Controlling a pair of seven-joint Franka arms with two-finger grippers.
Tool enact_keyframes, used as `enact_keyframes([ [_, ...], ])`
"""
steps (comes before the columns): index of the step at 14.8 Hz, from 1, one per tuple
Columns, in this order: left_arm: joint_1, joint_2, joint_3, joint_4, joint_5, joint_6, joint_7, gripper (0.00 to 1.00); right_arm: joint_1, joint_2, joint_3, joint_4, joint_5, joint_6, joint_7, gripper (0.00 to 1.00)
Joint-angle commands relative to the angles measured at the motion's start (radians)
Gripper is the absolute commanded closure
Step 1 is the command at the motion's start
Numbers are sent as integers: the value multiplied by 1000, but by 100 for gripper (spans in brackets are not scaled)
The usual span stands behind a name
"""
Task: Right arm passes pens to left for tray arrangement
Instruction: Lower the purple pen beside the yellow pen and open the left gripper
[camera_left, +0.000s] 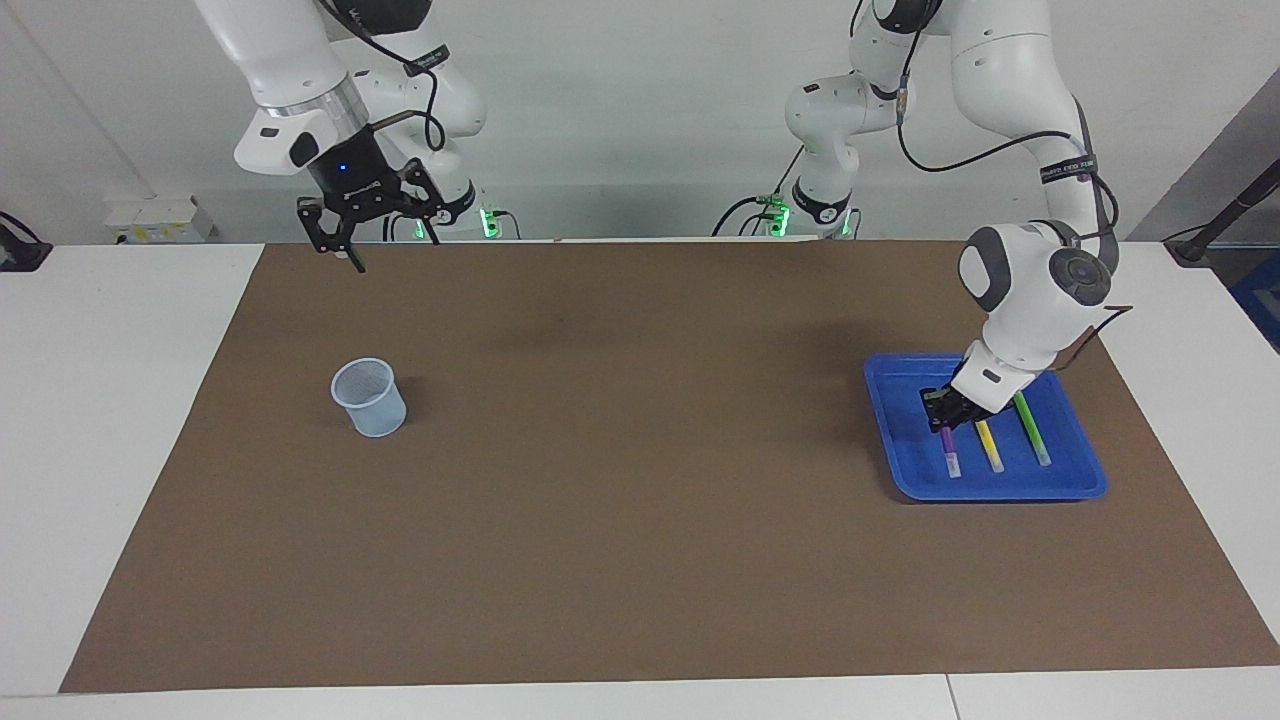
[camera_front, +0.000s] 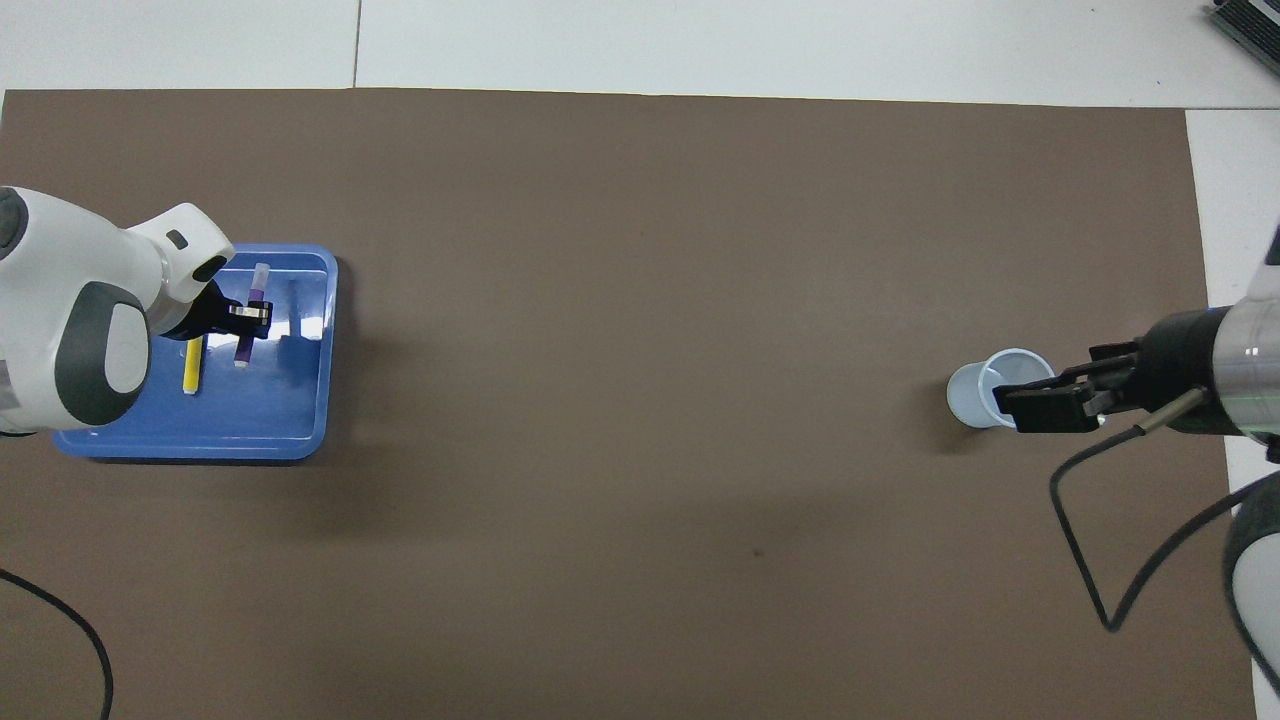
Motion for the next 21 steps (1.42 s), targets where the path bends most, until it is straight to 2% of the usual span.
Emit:
enact_keyframes([
  [1,19,-15,-9,-60,21,46,11,100,5,32,-63,42,-35,-28,13,0],
  [2,29,-17,-9,-70,21,49,11,100,60,61,-115,57,-74,-33,14,0],
  [3,30,-24,-9,-88,21,54,13,100,133,70,-201,78,-102,-36,14,0],
  [4,33,-29,-9,-102,21,66,11,100,166,77,-241,89,-113,-49,16,0],
  [11,30,-32,-11,-137,21,132,-61,100,183,127,-291,160,-177,-115,16,0],
  [12,29,-32,-11,-139,21,132,-58,86,185,127,-294,163,-179,-118,16,0],
  [14,30,-32,-9,-139,21,126,-59,20,209,127,-307,163,-179,-120,26,0],
  [15,30,-32,-11,-136,21,121,-62,0,253,127,-350,163,-182,-122,58,0],
  [18,35,-43,-9,-123,21,94,-62,0,270,124,-361,163,-185,-137,115,0],
  [21,33,-105,-8,-70,19,-41,-61,0,269,124,-343,163,-182,-137,192,0],
])
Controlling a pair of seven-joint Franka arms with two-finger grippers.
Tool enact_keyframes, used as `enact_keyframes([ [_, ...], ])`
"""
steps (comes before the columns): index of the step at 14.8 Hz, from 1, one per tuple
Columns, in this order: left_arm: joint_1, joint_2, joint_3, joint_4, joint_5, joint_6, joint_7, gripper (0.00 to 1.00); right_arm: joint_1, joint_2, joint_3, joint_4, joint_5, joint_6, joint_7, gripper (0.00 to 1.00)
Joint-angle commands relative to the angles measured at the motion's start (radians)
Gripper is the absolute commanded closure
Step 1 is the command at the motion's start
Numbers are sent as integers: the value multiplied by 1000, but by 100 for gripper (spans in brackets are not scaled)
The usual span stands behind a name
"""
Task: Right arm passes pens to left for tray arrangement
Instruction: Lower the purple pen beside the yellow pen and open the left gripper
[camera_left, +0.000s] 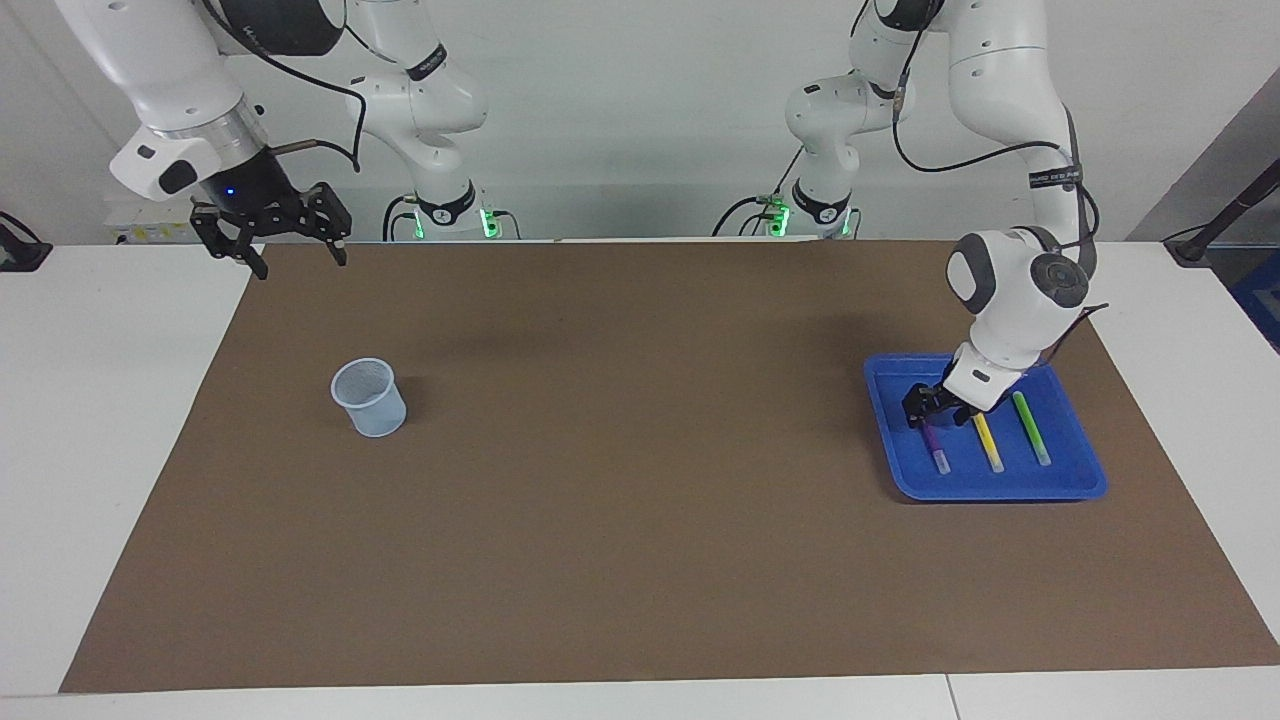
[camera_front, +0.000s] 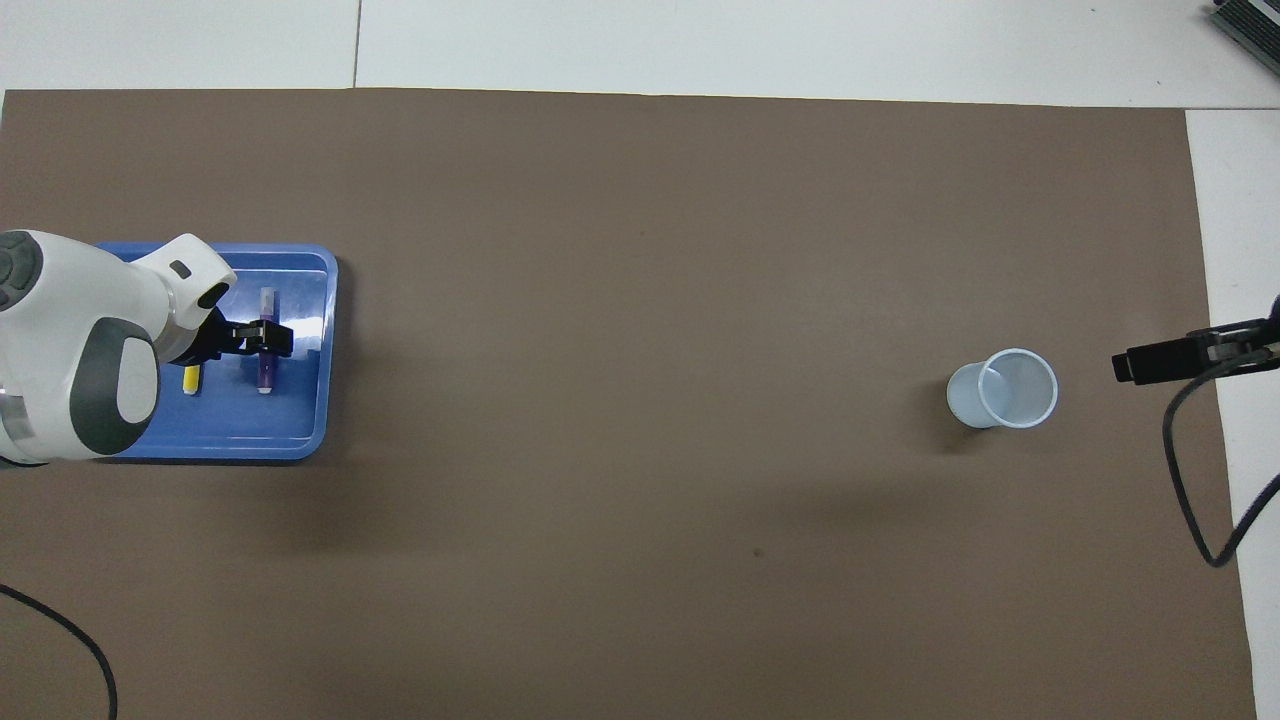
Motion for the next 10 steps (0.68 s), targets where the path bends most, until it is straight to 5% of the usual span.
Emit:
enact_keyframes([
  [1,13,-96,-5,56,18,-171,-14,0,3,14,35,27,-23,-23,106,0],
  [7,13,-107,-8,406,21,-657,-17,0,-13,19,52,27,-21,-15,125,0],
  [10,-5,-129,20,495,23,-746,-11,0,-31,22,72,30,-21,-17,120,0],
])
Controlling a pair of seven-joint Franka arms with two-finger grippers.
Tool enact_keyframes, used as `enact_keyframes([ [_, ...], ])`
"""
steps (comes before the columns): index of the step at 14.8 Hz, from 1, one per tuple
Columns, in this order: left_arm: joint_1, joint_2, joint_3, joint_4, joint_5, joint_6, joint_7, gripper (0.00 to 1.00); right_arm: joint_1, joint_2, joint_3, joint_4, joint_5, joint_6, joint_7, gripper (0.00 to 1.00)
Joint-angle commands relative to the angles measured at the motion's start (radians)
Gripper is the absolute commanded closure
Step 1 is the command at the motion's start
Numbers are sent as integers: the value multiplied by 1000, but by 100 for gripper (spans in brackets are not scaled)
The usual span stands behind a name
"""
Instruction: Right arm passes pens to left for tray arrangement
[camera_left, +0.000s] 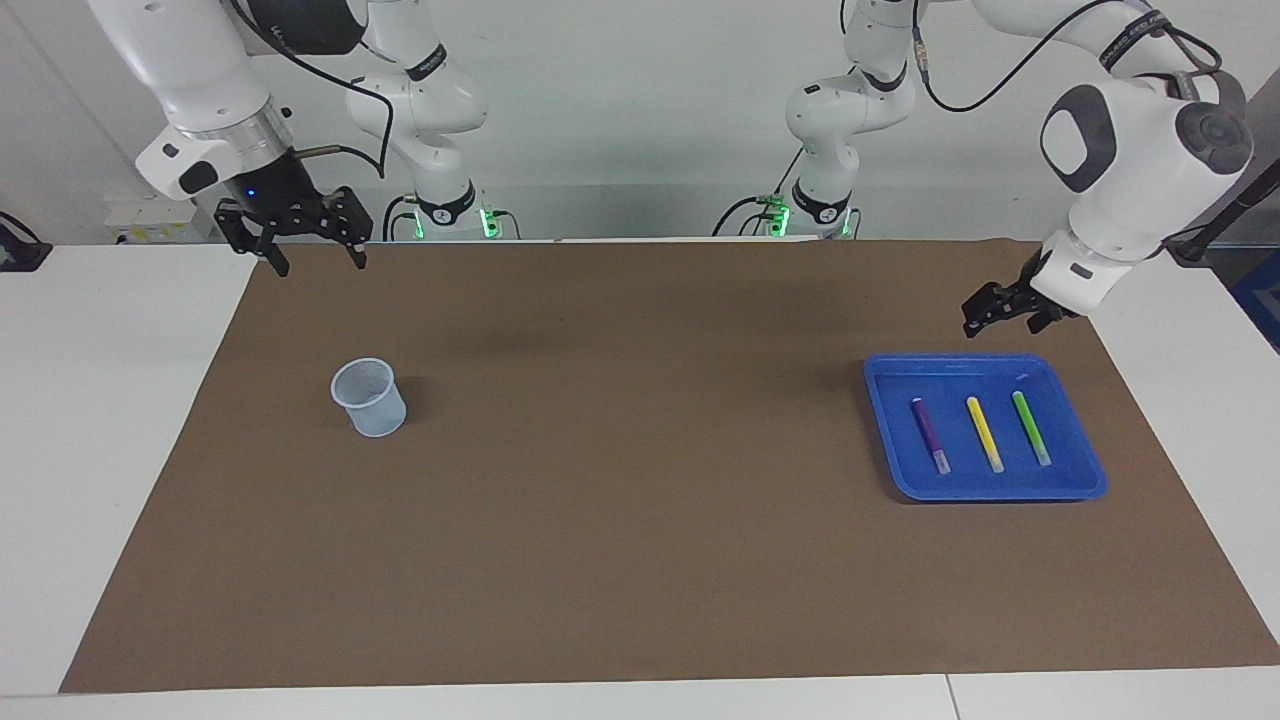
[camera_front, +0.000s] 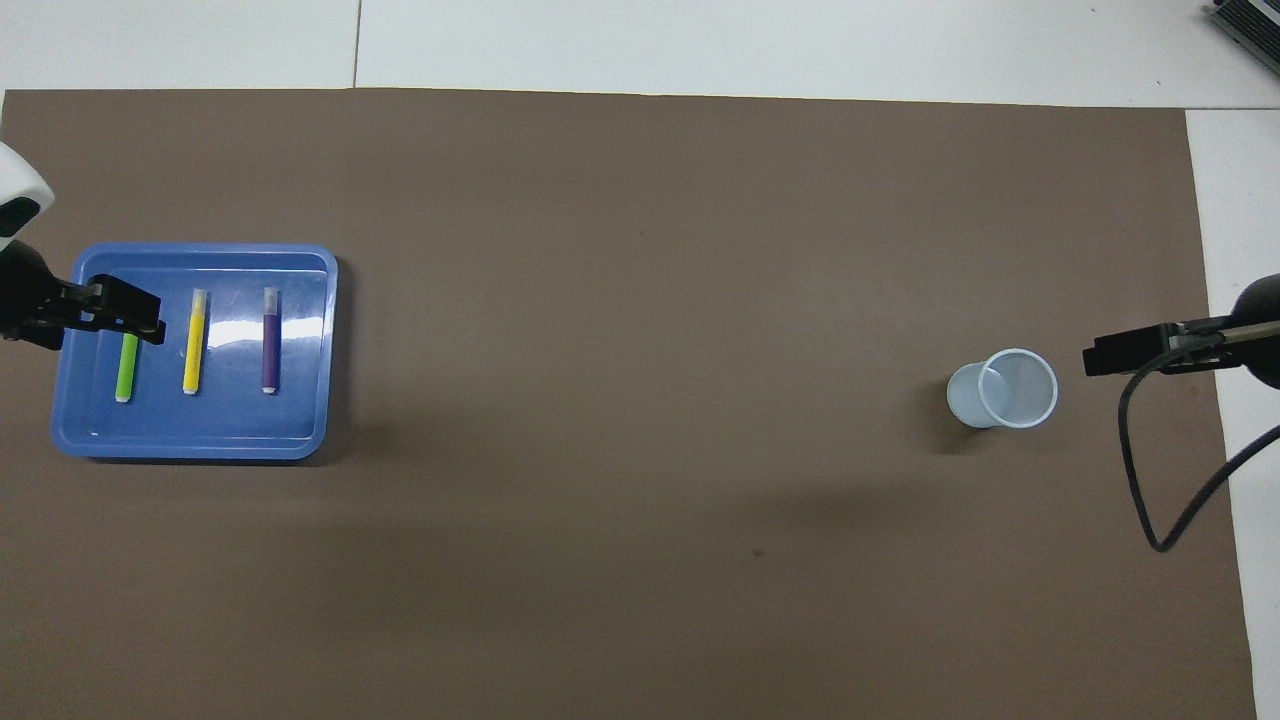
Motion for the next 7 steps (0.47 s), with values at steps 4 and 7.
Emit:
enact_keyframes([
  [4,-199,3,204,189,21,-165,-7,0,-23,18,23,32,-19,-20,-1,0],
  [7,-226,1,223,255,21,-226,1,0,-20,18,23,32,-19,-18,-1,0],
])
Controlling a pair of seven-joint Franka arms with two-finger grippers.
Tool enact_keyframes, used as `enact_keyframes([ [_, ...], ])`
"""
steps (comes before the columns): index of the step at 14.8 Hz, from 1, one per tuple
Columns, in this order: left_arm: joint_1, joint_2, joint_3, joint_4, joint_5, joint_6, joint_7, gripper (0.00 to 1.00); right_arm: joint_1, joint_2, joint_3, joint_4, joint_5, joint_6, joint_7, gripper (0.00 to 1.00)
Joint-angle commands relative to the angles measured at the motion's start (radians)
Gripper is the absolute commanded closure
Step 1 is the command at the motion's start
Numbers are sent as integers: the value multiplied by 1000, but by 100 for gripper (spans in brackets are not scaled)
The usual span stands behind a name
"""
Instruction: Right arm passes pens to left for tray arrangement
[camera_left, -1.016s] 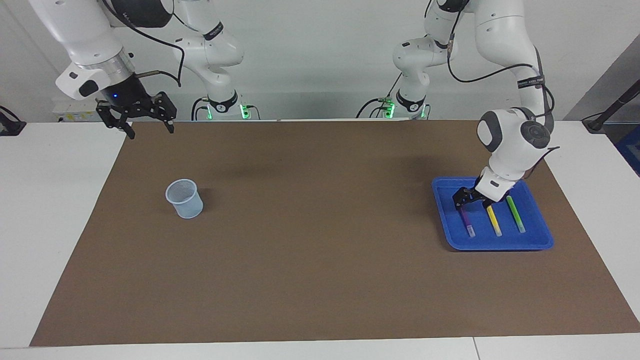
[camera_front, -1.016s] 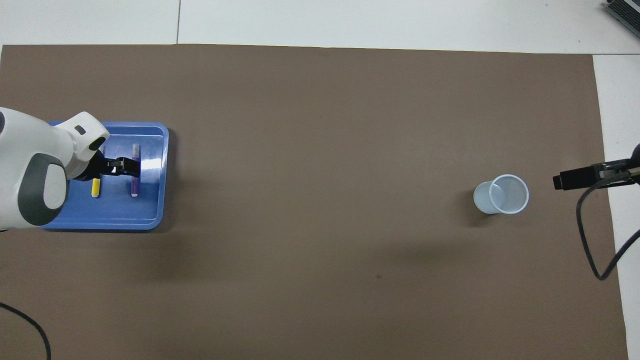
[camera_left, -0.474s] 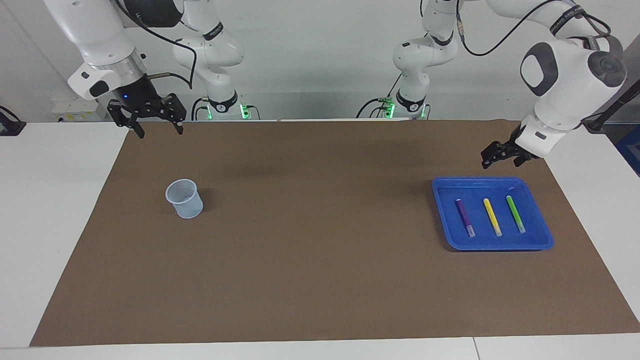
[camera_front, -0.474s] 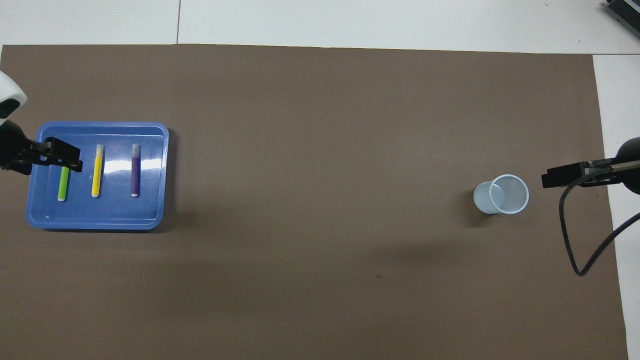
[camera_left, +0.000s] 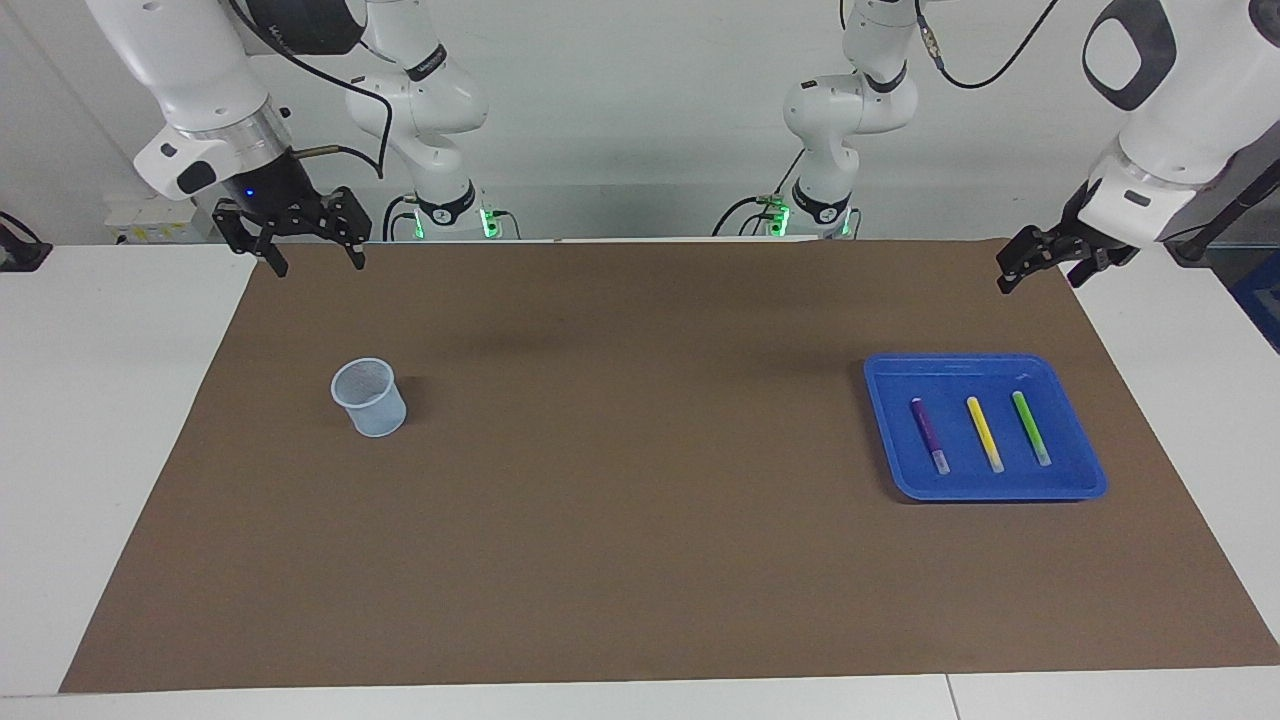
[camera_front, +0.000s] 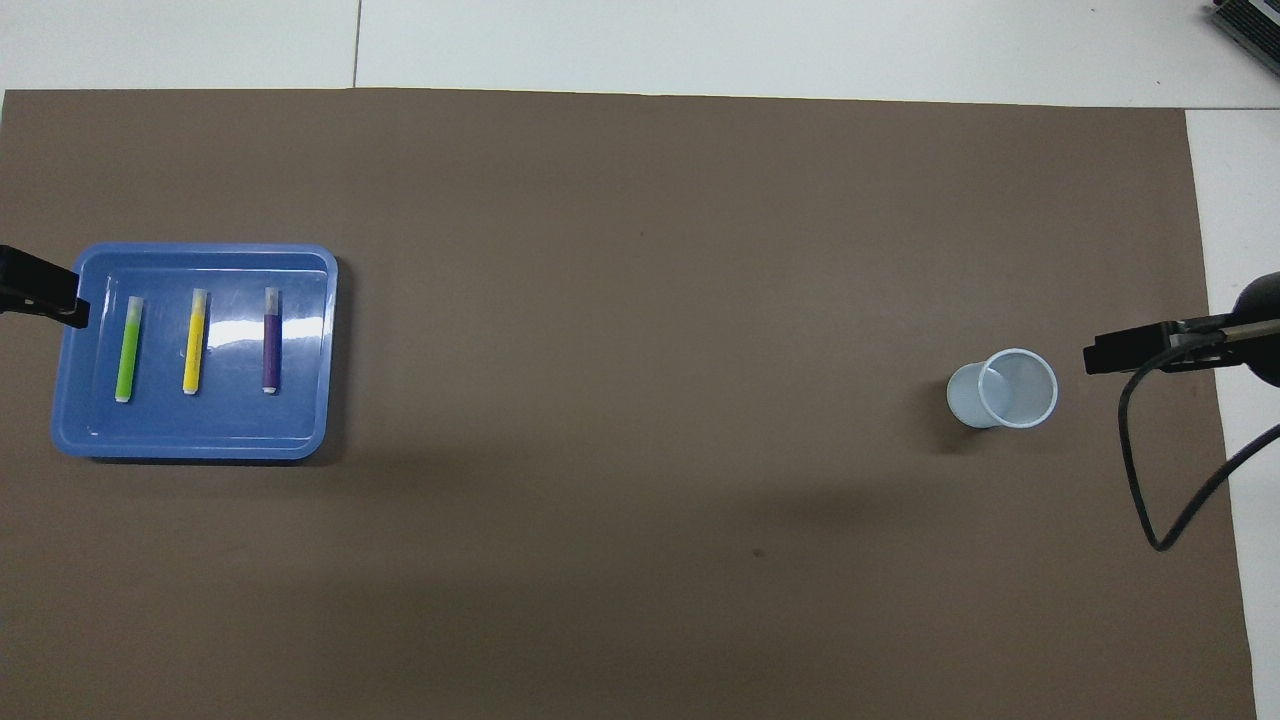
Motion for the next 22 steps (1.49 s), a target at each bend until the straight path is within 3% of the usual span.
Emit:
enact_keyframes([
  [1,-42,-11,24,49,20,-59,1,0,-14,17,15,27,-21,-17,-1,0],
  [4,-42,-101,32,-6,14,-67,-1,0,-14,17,15,27,-24,-17,-1,0],
  [8,-51,-213,41,-283,13,131,-2,0,-9,17,15,27,-35,-15,5,0],
  [14,-62,-168,44,-321,8,261,-7,0,-8,15,15,25,-33,-15,28,0],
  [22,-82,-112,57,-263,-47,333,-13,0,-6,15,15,22,-35,-15,30,0],
])
